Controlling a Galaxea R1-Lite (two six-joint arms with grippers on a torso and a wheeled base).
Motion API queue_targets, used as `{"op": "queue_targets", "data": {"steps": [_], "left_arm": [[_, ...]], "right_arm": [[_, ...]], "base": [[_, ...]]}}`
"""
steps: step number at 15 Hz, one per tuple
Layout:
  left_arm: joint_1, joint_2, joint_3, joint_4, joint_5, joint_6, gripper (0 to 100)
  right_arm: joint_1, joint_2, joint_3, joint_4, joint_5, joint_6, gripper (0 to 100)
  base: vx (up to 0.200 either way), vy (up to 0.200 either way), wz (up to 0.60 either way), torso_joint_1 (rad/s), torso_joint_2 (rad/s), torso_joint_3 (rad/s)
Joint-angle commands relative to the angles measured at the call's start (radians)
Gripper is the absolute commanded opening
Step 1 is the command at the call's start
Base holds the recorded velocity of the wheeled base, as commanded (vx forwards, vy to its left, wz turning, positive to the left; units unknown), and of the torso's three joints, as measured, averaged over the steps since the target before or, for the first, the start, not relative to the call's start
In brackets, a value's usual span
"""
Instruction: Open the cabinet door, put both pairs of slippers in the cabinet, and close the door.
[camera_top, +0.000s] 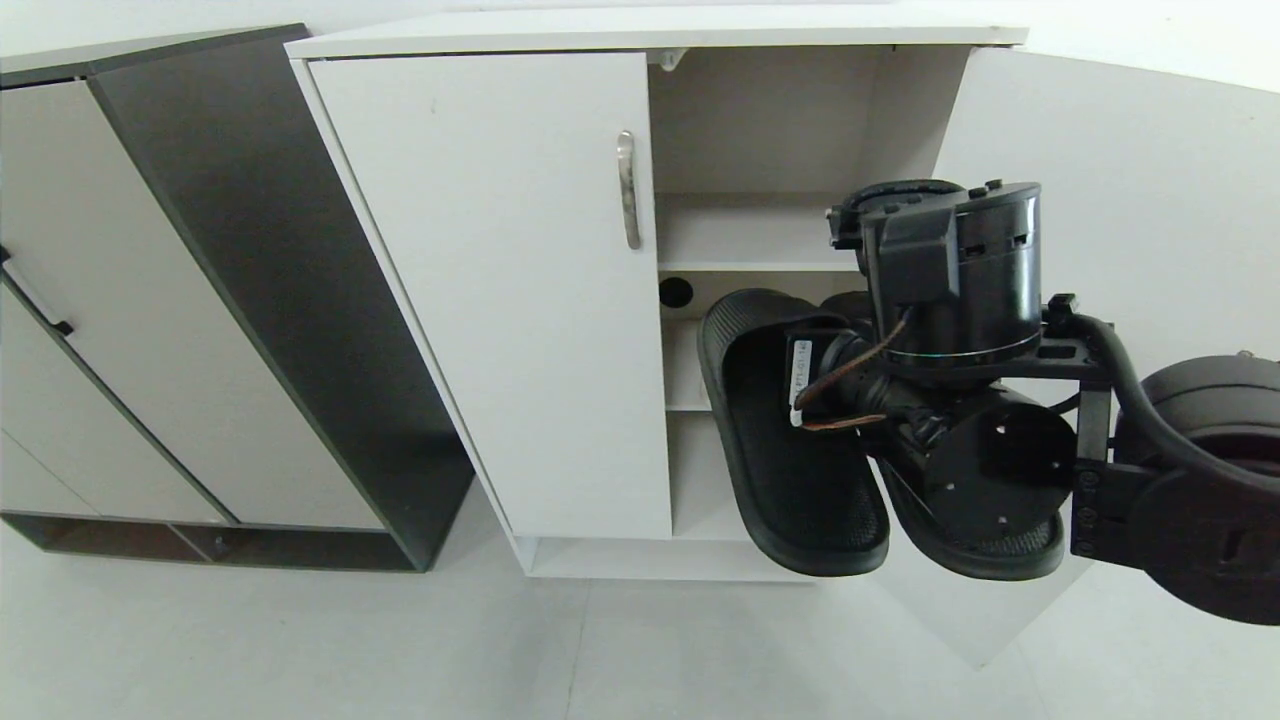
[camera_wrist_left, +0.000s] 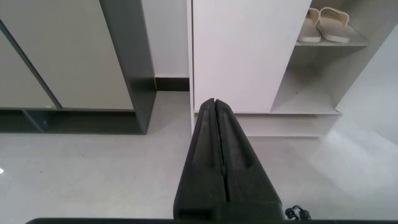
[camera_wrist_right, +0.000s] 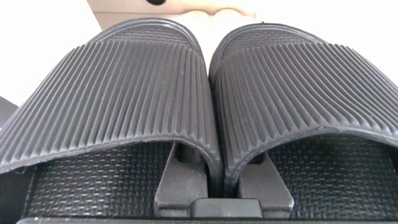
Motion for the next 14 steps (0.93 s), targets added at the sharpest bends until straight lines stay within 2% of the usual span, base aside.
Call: {"op": "queue_targets", "data": {"steps": [1, 3, 10, 14], "left_arm": [[0.0, 0.0, 0.0, 0.0, 0.0, 0.004, 0], [0.0, 0.0, 0.0, 0.0, 0.0, 0.001, 0], [0.0, 0.0, 0.0, 0.0, 0.0, -0.004, 0], [0.0, 0.0, 0.0, 0.0, -0.001, -0.004, 0]], "right_arm": [[-0.002, -0.013, 0.006, -0.001, 0.015, 0.002, 0], [-0.004, -0.013, 0.007, -0.001, 0.013, 0.002, 0], [-0.008, -0.005, 0.024, -0.004, 0.013, 0.005, 0], [-0.01, 0.006, 0.049, -0.055, 0.013, -0.003, 0]], "base": [[0.0, 0.0, 0.0, 0.0, 0.0, 0.0], [0.0, 0.0, 0.0, 0.0, 0.0, 0.0], [0.2, 0.0, 0.0, -0.002, 0.0, 0.003], [0.2, 0.0, 0.0, 0.001, 0.0, 0.002]]}}
